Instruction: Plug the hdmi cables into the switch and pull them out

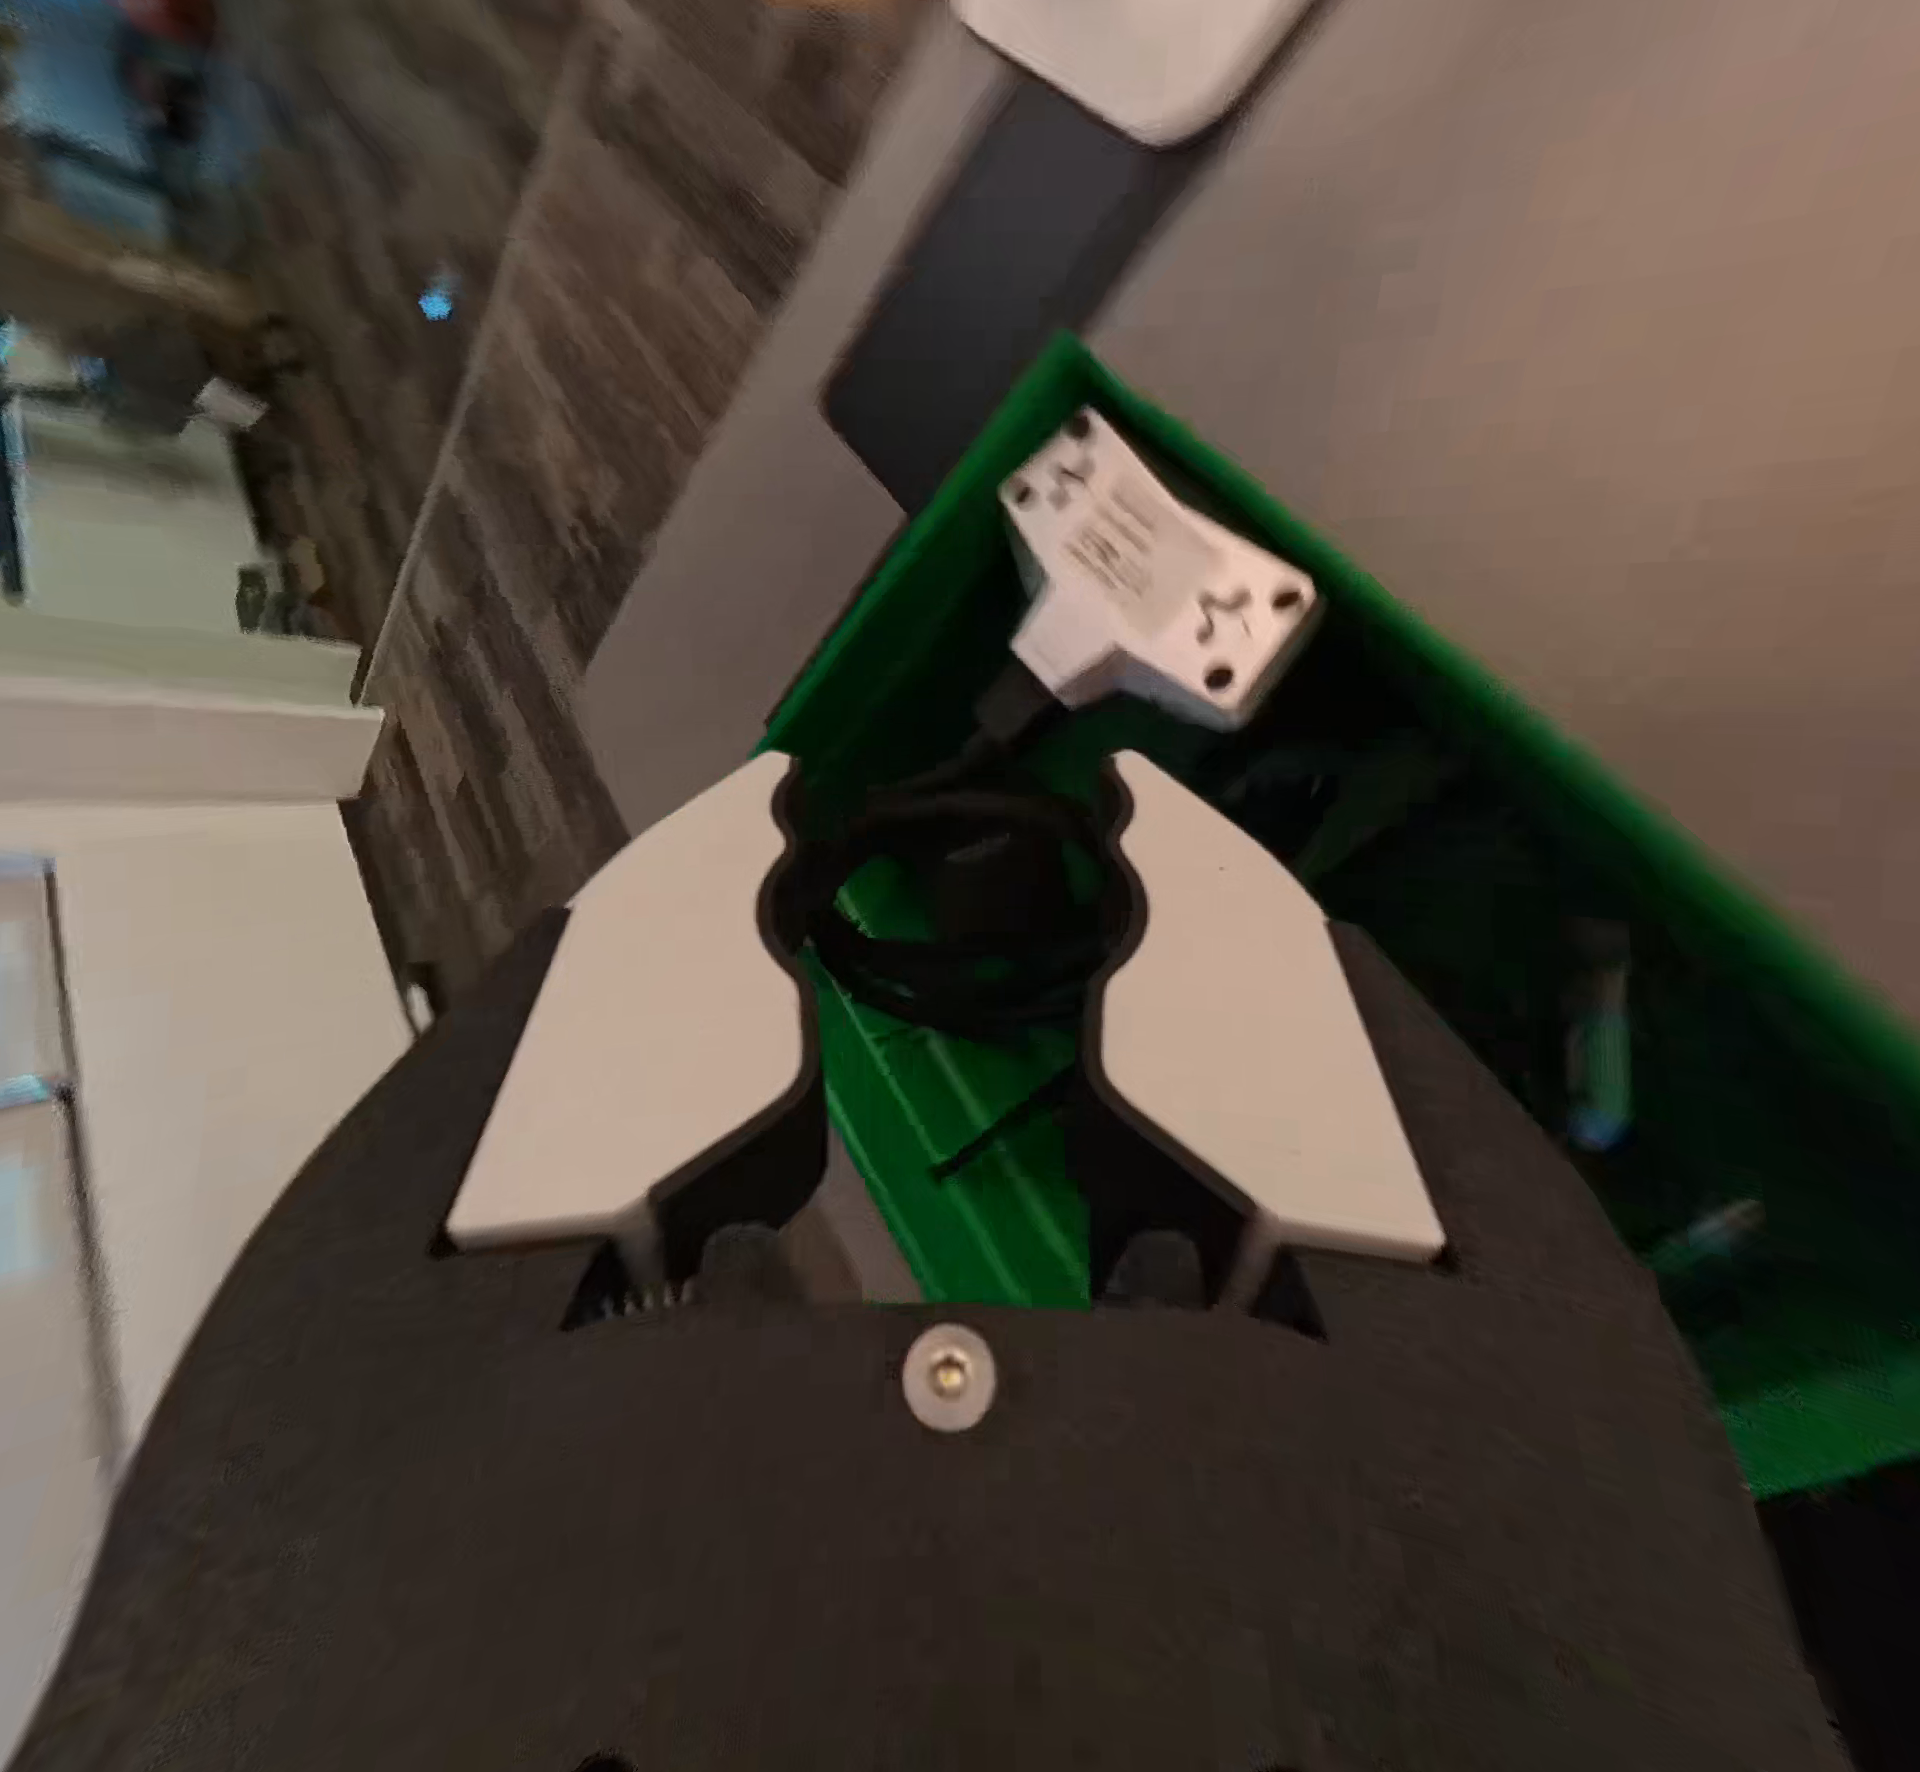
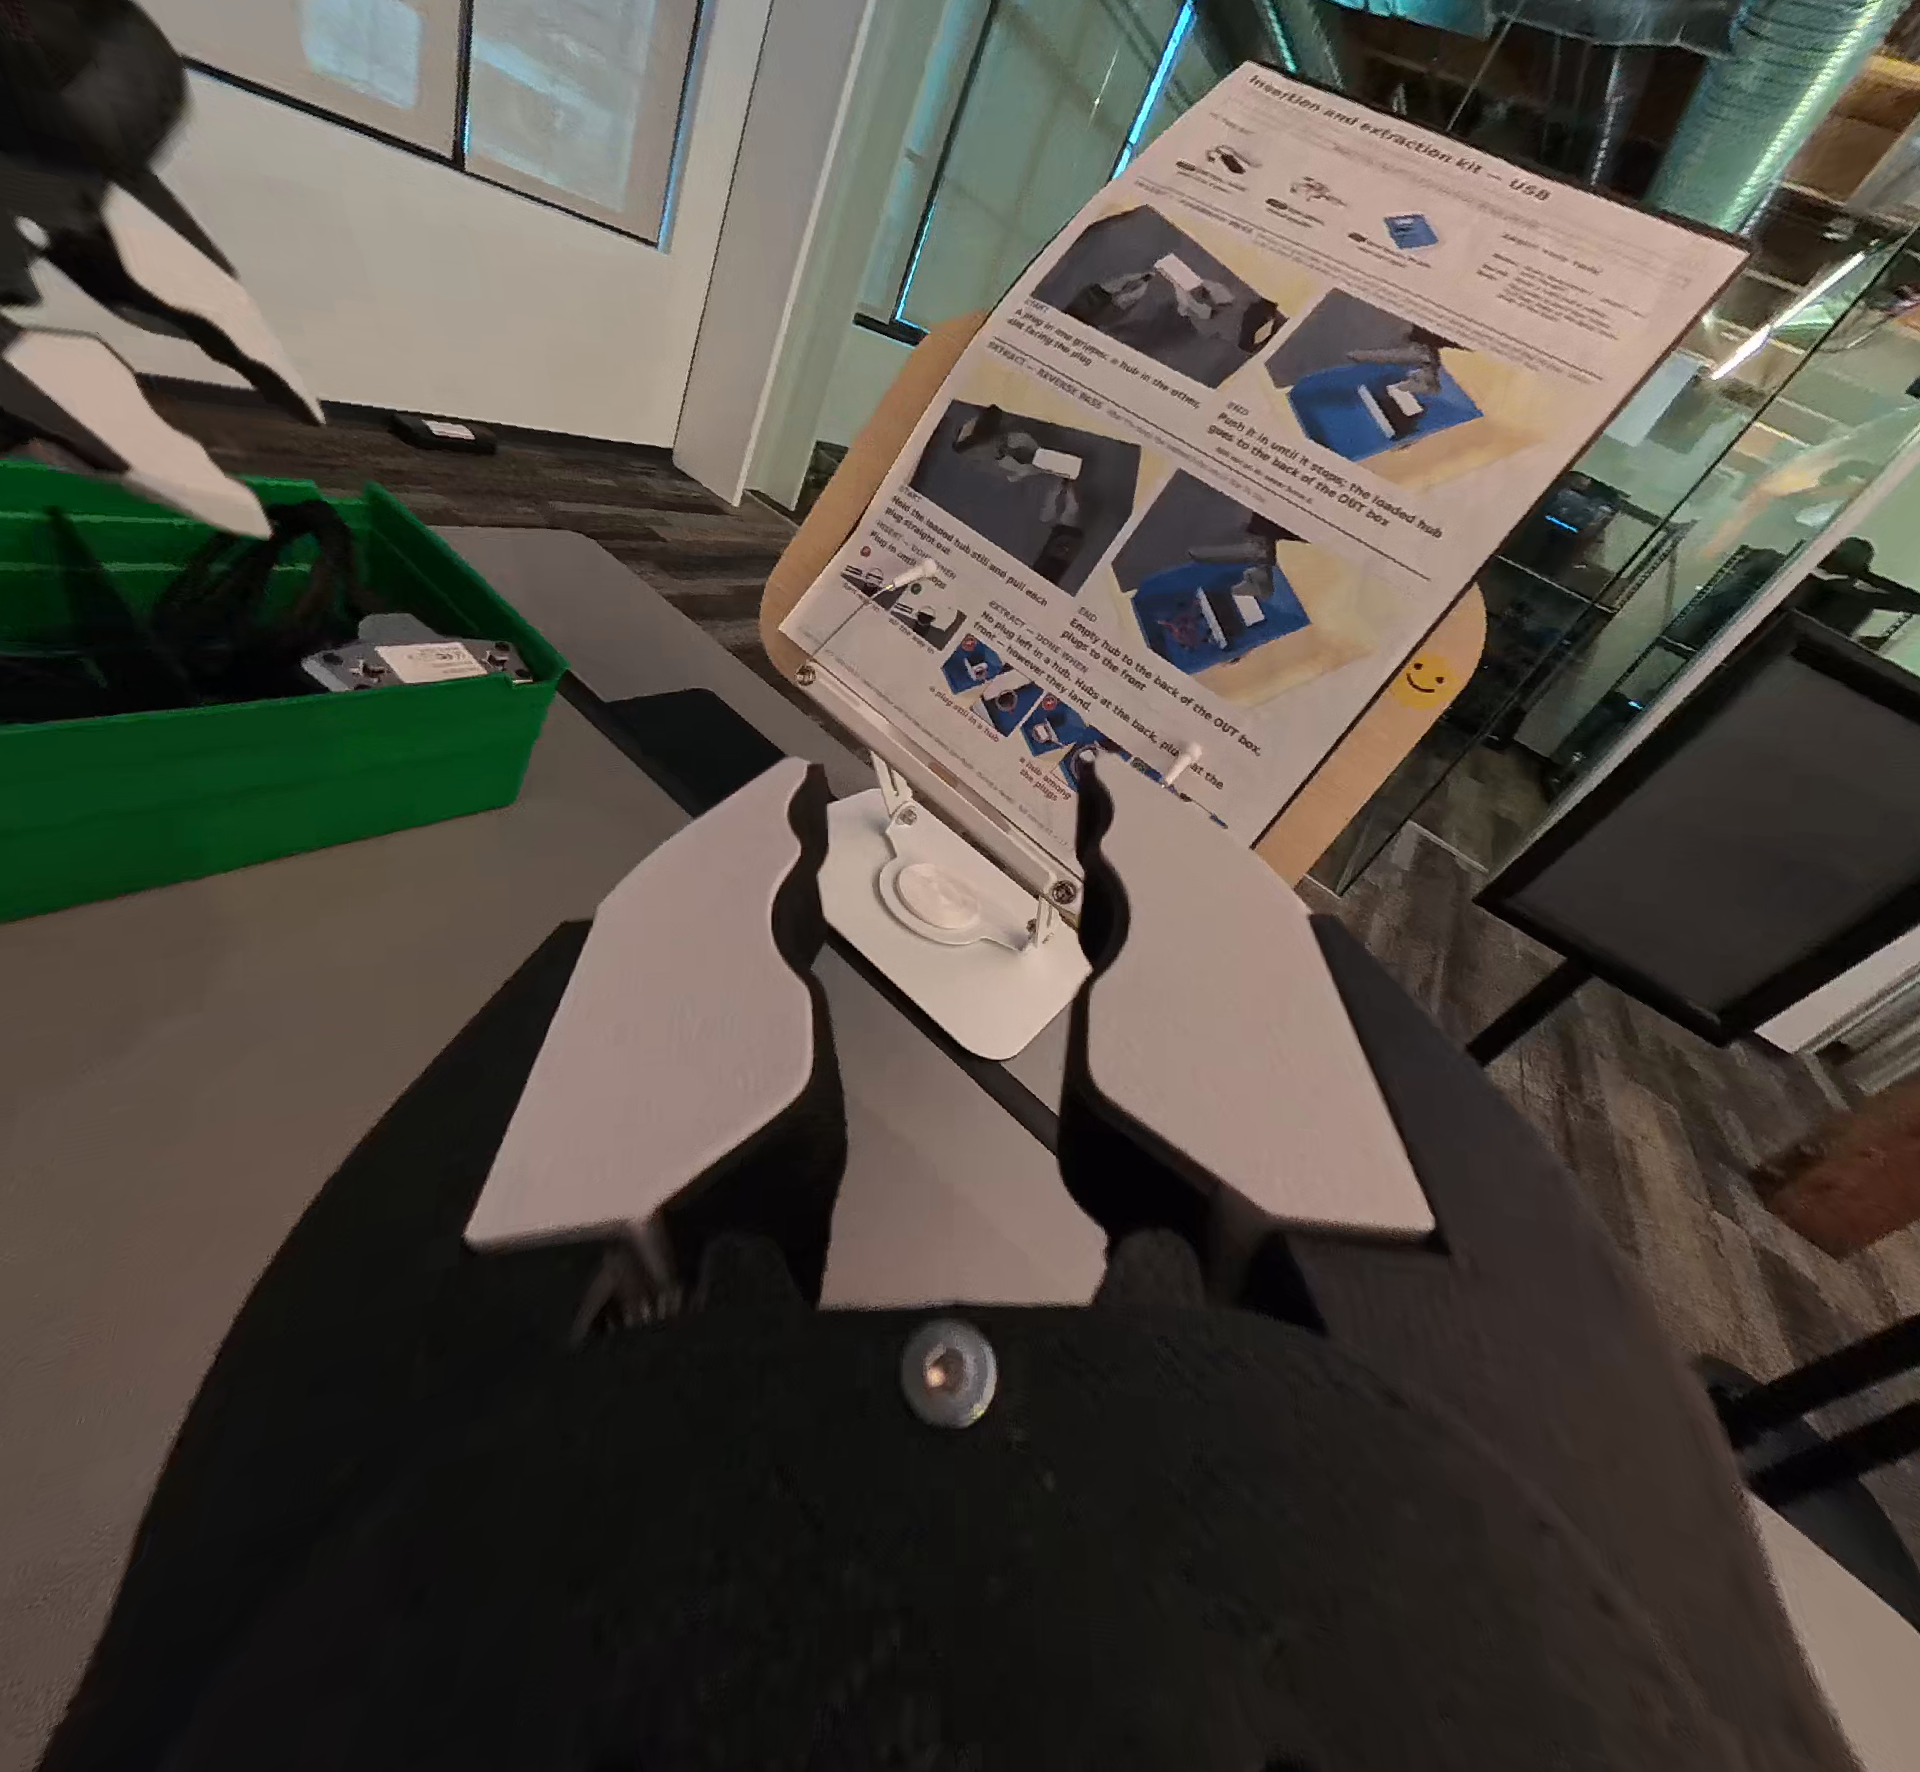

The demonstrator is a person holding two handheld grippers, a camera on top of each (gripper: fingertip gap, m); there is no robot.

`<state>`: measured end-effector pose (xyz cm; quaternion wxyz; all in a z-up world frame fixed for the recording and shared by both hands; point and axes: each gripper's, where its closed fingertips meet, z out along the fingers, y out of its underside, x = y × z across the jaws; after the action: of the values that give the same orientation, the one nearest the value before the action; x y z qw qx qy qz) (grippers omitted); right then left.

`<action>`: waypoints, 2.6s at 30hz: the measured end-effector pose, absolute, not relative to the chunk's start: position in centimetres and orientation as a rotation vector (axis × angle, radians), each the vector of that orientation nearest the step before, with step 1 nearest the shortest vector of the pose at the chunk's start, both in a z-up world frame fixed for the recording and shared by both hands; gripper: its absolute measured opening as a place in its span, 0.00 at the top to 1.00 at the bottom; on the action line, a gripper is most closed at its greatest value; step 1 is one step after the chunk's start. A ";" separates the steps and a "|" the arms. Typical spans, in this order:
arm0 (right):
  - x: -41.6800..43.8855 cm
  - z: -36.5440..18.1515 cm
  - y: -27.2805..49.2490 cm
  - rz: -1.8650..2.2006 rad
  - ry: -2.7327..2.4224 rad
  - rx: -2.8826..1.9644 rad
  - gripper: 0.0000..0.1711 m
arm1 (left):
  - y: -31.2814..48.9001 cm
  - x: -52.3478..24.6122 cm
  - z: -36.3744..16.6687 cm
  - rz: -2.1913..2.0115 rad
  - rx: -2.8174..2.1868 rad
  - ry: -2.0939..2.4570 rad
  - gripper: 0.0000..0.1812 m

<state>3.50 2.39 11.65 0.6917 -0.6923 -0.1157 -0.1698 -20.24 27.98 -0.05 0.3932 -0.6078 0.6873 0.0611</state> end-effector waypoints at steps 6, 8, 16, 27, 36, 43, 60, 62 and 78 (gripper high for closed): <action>3.7 10.4 3.1 -0.377 -0.279 -1.588 0.71 | 30.3 -18.9 -6.2 0.293 -1.421 2.149 0.69; 4.0 10.1 3.2 -0.406 -0.284 -1.599 0.70 | 30.8 -18.4 -7.0 0.276 -1.439 2.221 0.70; 5.7 8.8 3.8 -0.477 -0.271 -1.651 0.68 | 32.5 -19.0 -10.0 0.447 -1.472 2.402 0.83; 6.0 10.5 2.2 -0.442 -0.239 -1.605 0.69 | 30.0 -19.6 2.6 0.115 -1.419 2.014 0.87; 5.6 13.5 -0.5 -0.433 -0.234 -1.535 0.69 | 17.5 -15.2 15.0 -0.071 -1.168 2.035 0.88; 7.6 15.5 -3.8 -0.425 -0.172 -1.500 0.69 | 5.6 -9.4 7.7 -0.290 -0.950 2.352 0.88; 11.4 14.6 -5.2 -0.412 -0.071 -1.555 0.68 | 6.4 -5.2 -14.7 -0.094 -0.920 2.666 0.86; 11.3 14.8 -5.2 -0.388 -0.061 -1.543 0.68 | 6.8 -4.7 -14.6 -0.109 -0.951 2.626 0.84; 10.7 15.1 -5.1 -0.369 -0.071 -1.542 0.67 | 13.9 -21.3 0.2 -0.436 -1.394 1.920 0.76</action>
<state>10.71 -5.07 15.05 0.7014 -0.6925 -0.0319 -0.1657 -21.29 13.88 0.17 0.3564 -0.5399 0.7436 -0.1690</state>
